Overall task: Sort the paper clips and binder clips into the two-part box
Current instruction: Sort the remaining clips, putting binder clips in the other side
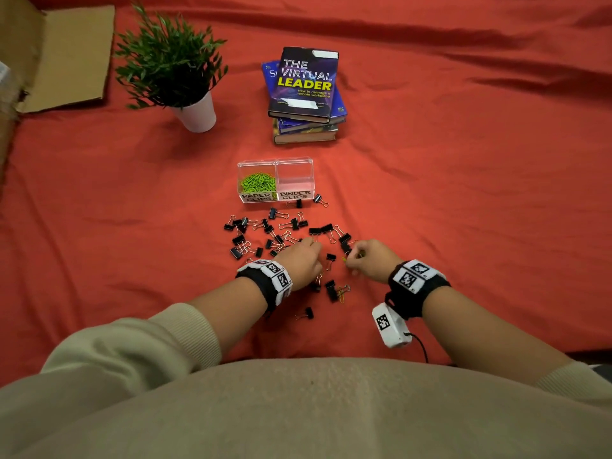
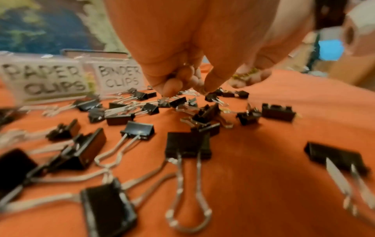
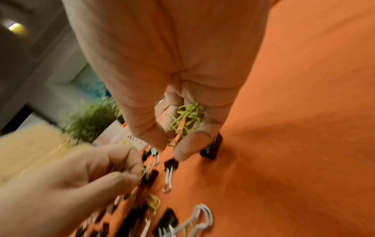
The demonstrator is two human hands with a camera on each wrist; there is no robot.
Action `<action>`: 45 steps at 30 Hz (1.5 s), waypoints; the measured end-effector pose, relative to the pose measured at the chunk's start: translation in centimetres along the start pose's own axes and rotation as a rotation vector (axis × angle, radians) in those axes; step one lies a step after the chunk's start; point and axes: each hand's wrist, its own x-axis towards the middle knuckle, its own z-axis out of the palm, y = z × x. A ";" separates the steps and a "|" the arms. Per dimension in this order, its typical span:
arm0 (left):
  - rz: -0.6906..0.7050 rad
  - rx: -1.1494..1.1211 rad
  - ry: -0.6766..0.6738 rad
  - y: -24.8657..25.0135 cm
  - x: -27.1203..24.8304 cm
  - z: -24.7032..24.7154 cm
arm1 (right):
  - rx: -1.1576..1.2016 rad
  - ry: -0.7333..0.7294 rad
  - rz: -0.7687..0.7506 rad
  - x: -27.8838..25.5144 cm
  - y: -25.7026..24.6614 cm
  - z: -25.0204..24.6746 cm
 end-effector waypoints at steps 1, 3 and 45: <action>-0.029 -0.089 0.026 -0.3 0.0 -0.2 | 0.128 -0.035 0.023 0.0 0.1 -0.4; -0.066 -0.221 0.079 -0.7 0.0 -0.6 | 0.352 -0.089 0.048 -0.1 0.2 -1.1; -0.064 -0.128 -0.057 -1.2 -0.4 -0.5 | -0.444 -0.081 0.030 0.1 -3.1 4.6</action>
